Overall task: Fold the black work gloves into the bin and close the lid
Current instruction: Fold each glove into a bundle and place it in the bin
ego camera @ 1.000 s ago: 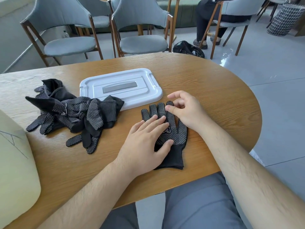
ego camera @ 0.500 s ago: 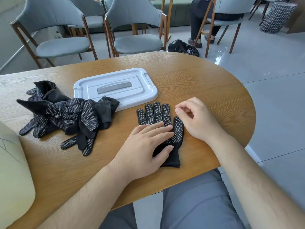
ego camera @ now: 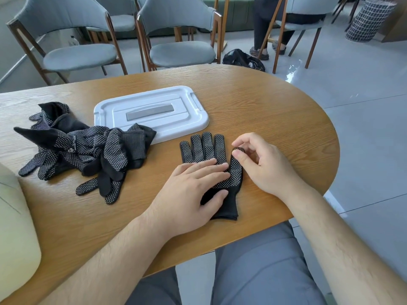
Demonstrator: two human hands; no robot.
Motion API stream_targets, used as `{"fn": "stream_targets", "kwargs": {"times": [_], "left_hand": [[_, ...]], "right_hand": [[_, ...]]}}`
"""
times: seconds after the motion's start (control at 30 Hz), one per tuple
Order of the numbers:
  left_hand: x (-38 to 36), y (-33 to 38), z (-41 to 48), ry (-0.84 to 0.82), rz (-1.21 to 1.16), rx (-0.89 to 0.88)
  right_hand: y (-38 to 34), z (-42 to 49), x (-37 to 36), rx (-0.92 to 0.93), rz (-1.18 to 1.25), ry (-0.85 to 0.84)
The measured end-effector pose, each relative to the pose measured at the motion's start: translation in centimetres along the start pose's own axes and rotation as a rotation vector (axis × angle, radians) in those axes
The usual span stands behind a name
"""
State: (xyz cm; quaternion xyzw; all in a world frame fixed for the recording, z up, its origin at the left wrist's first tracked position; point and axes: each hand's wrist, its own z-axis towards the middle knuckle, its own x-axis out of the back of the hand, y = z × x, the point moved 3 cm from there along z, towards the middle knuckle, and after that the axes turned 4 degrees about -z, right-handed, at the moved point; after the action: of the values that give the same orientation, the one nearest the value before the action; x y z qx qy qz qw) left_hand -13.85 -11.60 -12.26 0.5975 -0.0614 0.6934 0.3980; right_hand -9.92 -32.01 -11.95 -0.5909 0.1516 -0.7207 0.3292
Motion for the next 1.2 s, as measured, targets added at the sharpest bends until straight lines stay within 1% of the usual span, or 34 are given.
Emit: {"fn": "stream_targets", "kwargs": {"times": [0.13,0.33,0.43,0.5,0.6,0.73,0.9,0.97,1.07,1.2], "left_hand": [[-0.1,0.0,0.0,-0.006,-0.002,0.000],[-0.1,-0.1,0.0,-0.004,-0.012,0.000],[-0.1,-0.2,0.1,0.003,-0.020,0.001],[-0.1,-0.1,0.1,0.011,-0.023,0.000],[-0.1,0.0,0.1,0.010,-0.017,-0.001],[0.0,0.0,0.1,0.003,-0.013,-0.002],[-0.1,0.0,0.1,0.000,-0.020,-0.001],[-0.1,-0.1,0.0,0.001,-0.026,0.000],[0.0,-0.1,0.0,0.005,-0.022,-0.002],[-0.1,-0.1,0.0,-0.003,-0.030,-0.002]], "right_hand": [[0.0,0.2,0.1,-0.039,0.049,-0.017],[0.3,0.4,-0.1,-0.083,0.043,-0.039],[0.3,0.8,0.0,-0.094,0.046,-0.006],[0.1,1.8,0.1,-0.141,0.049,0.007],[-0.7,4.1,-0.4,-0.209,-0.064,-0.067],[-1.6,7.1,-2.0,-0.195,-0.269,-0.191],[-1.5,9.2,-2.6,-0.232,-0.248,-0.138],[-1.8,9.2,-2.8,-0.242,-0.256,-0.171],[-2.6,9.0,-3.3,-0.251,-0.344,-0.240],[-2.9,9.2,-3.5,-0.294,-0.378,-0.184]]}}
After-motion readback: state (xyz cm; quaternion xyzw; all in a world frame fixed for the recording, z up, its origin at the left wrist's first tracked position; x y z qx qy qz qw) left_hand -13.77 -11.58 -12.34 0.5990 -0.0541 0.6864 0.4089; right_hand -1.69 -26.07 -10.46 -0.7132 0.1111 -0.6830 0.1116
